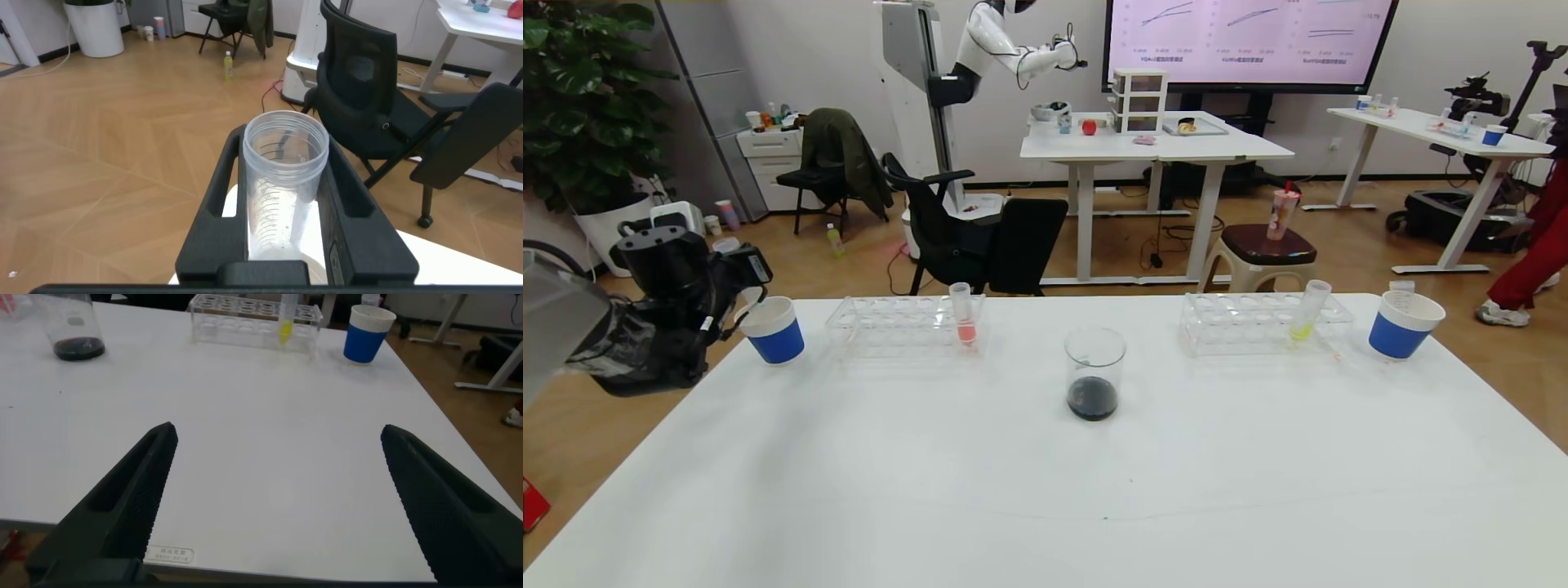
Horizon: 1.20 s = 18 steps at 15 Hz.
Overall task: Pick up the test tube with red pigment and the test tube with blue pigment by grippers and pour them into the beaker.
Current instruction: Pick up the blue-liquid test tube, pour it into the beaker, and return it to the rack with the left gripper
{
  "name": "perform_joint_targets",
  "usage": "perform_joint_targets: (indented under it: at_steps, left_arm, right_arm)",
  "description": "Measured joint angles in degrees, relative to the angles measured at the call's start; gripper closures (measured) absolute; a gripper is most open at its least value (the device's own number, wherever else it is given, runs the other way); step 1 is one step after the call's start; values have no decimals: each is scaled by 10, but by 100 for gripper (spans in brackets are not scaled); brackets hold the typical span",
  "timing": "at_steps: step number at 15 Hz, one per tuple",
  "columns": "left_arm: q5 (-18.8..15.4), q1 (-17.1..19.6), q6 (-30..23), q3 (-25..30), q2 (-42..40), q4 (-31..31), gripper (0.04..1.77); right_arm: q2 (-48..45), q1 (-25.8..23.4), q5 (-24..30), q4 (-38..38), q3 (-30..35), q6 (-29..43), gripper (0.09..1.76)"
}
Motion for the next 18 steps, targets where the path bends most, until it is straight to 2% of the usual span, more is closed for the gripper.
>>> perform_joint_targets:
  at_steps: [6, 12, 13, 14, 16, 17, 18]
  left_arm:
    - [4, -2, 1, 4, 56, -37, 131]
    - [4, -2, 2, 9, 68, -40, 131]
    - [3, -2, 3, 9, 68, -40, 122]
    - [3, -2, 3, 10, 68, -40, 96]
    - [3, -1, 4, 12, 66, -40, 27]
    - [3, -2, 5, 13, 66, -40, 9]
    - [3, -2, 5, 13, 64, -41, 6]
  right_arm:
    - [0, 0, 0, 0, 0, 0, 11]
    - [0, 0, 0, 0, 0, 0, 11]
    - [0, 0, 0, 0, 0, 0, 11]
    - [0, 0, 0, 0, 0, 0, 11]
    - [0, 0, 0, 0, 0, 0, 11]
    - [0, 0, 0, 0, 0, 0, 11]
    - [0, 0, 0, 0, 0, 0, 11]
